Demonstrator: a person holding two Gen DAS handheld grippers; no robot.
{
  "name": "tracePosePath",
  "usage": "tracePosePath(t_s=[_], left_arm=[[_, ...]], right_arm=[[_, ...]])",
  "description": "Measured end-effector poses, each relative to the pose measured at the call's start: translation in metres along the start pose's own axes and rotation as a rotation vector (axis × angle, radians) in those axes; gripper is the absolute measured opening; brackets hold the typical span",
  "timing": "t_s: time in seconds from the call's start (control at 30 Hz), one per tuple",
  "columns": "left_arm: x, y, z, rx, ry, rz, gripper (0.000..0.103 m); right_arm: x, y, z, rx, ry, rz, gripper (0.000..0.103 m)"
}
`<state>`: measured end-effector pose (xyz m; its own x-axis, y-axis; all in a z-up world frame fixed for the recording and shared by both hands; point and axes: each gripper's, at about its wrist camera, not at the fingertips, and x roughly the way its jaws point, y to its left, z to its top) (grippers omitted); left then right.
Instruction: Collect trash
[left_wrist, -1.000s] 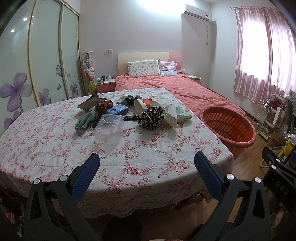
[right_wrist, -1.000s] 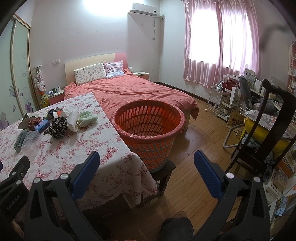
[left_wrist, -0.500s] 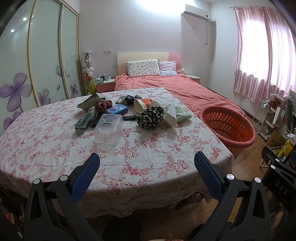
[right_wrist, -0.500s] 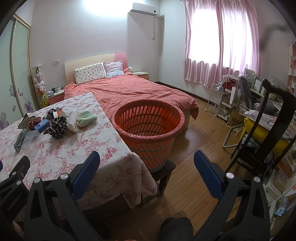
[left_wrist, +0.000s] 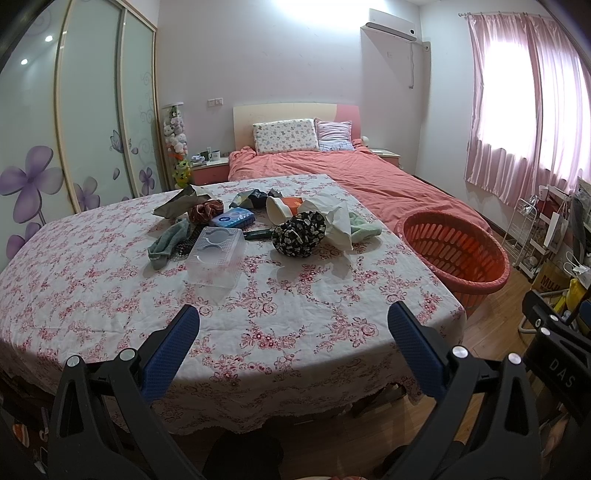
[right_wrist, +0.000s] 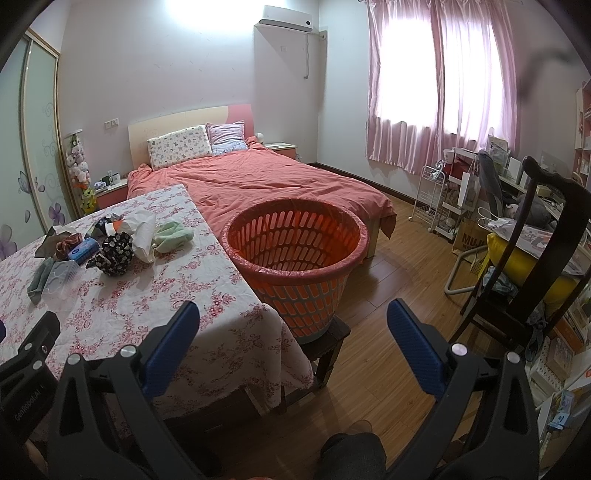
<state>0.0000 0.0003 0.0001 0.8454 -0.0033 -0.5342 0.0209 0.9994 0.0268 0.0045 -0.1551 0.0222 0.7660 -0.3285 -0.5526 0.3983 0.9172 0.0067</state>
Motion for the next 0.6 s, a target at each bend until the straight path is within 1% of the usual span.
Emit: tracePosePath(t_s=[0.47,0.6], left_arm=[[0.0001,0.0000,0.0000,0.000,0.000,0.000,0.101],[0.0021,0.0016,-0.0003,-0.004,0.007,0.005,0.101]], right_arm=[[0.0001,-0.0012,0.0003,0.001,-0.001,0.002,0.099],[0.0018,-0.0011,0.0014,0.007,-0.001,0.018,0.099]])
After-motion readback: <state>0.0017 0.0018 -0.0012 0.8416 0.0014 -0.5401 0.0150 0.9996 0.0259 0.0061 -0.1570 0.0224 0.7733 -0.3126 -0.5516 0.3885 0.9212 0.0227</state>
